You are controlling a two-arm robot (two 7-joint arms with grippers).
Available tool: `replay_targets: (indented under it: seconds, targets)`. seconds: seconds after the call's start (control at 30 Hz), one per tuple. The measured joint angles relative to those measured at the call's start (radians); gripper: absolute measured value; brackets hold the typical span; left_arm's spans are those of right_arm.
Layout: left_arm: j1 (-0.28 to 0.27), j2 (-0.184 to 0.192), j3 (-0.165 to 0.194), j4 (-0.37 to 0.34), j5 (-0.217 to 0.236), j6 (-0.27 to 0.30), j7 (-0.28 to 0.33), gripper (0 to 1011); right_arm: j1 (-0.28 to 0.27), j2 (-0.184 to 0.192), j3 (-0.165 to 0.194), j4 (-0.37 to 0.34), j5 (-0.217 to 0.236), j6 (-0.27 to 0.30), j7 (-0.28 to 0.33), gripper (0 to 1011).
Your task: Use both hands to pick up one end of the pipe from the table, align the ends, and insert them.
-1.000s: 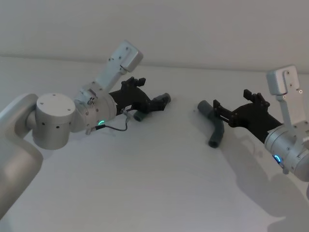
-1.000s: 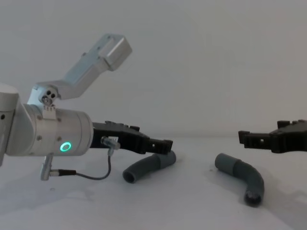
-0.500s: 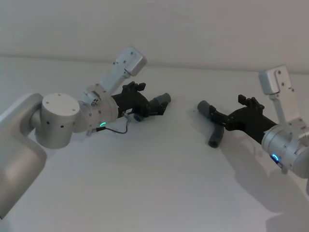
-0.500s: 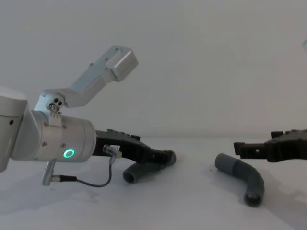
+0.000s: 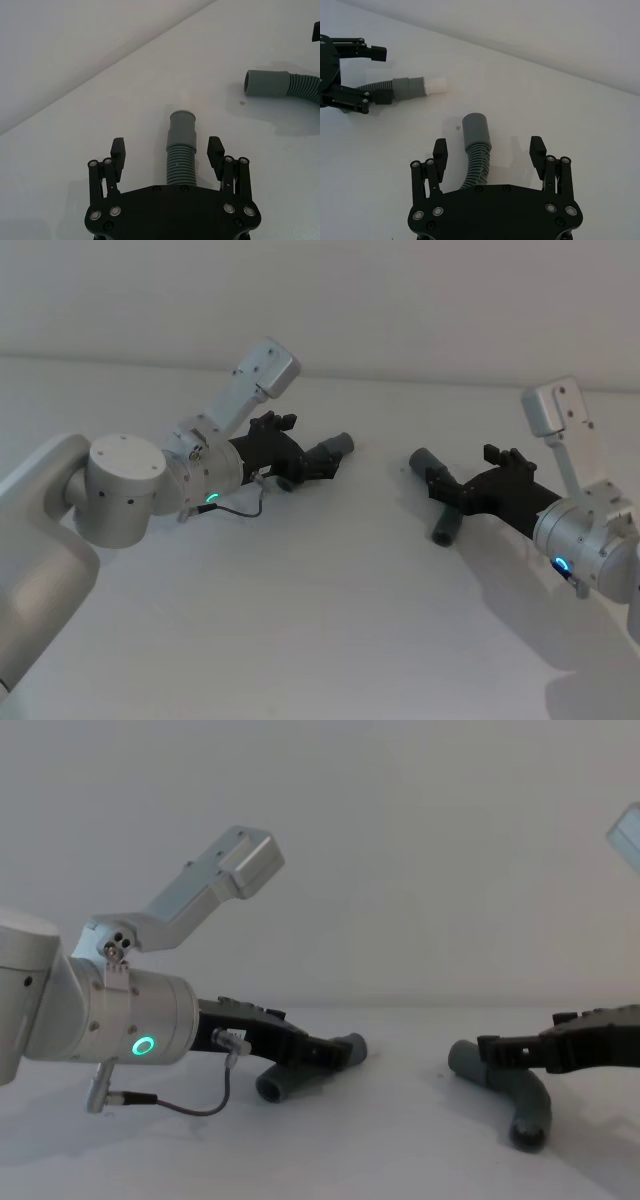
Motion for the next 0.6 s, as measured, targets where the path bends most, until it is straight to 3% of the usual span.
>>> replay_targets:
  seconds: [0.6]
  targets:
    - [-0.023,0.005,0.013,0.028,0.002,0.012,-0.080,1000,0.016,-0.008,-0.007,0.016,-0.015,0.042,0.021,1000]
